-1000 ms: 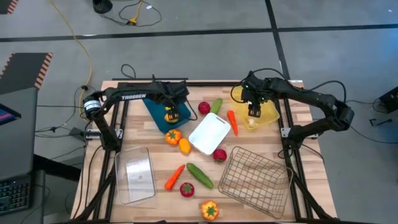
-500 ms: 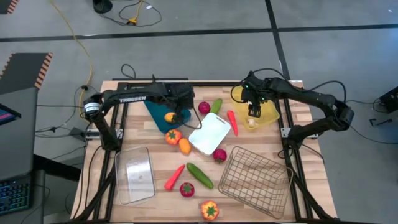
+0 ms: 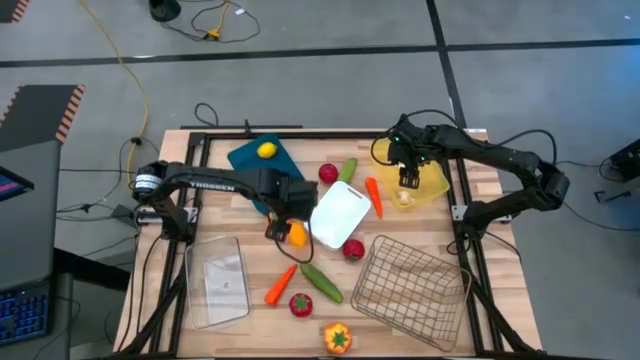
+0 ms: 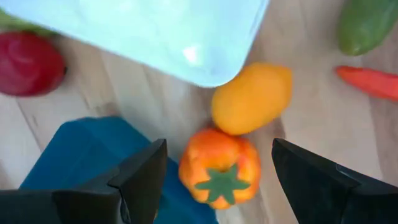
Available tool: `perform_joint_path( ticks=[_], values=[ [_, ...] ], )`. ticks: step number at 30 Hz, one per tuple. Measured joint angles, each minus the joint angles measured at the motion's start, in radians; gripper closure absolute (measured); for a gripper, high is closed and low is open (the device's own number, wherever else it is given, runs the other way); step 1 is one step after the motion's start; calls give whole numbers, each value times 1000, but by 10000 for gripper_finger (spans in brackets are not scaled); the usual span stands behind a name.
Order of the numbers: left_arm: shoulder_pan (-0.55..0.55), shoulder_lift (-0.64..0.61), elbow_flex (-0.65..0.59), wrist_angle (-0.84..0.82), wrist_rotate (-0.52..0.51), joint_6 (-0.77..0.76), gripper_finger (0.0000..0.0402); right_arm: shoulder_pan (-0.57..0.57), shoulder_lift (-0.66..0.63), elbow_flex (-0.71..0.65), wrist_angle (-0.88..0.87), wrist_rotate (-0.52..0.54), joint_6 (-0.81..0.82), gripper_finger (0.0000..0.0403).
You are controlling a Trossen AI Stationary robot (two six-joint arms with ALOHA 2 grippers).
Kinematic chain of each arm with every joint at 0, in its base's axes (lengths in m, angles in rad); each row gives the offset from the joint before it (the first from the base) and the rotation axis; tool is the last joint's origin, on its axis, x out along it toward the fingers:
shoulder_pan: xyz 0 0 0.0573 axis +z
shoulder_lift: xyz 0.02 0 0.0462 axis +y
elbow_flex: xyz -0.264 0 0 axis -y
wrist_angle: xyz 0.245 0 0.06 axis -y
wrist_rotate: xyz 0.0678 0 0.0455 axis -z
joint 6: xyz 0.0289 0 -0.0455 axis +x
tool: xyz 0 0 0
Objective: Sort produce into baskets
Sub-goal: Put the yellow lemon into the blue bin
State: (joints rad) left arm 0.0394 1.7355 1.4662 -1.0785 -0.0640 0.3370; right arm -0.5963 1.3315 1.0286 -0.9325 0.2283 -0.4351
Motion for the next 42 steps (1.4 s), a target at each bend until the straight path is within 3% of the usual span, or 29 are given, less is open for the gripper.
perform_joint_path(
  ticks=[10,28,42],
  values=[
    [-66,0,-6,35,-2,52,126,0,0,0,0,0,0,132],
    [-89,0,-198,245,-5,-46,126,0,0,0,0,0,0,132],
    [-83,0,-328,432,-18,-36,126,0,0,0,1,-1,1,132]
  ],
)
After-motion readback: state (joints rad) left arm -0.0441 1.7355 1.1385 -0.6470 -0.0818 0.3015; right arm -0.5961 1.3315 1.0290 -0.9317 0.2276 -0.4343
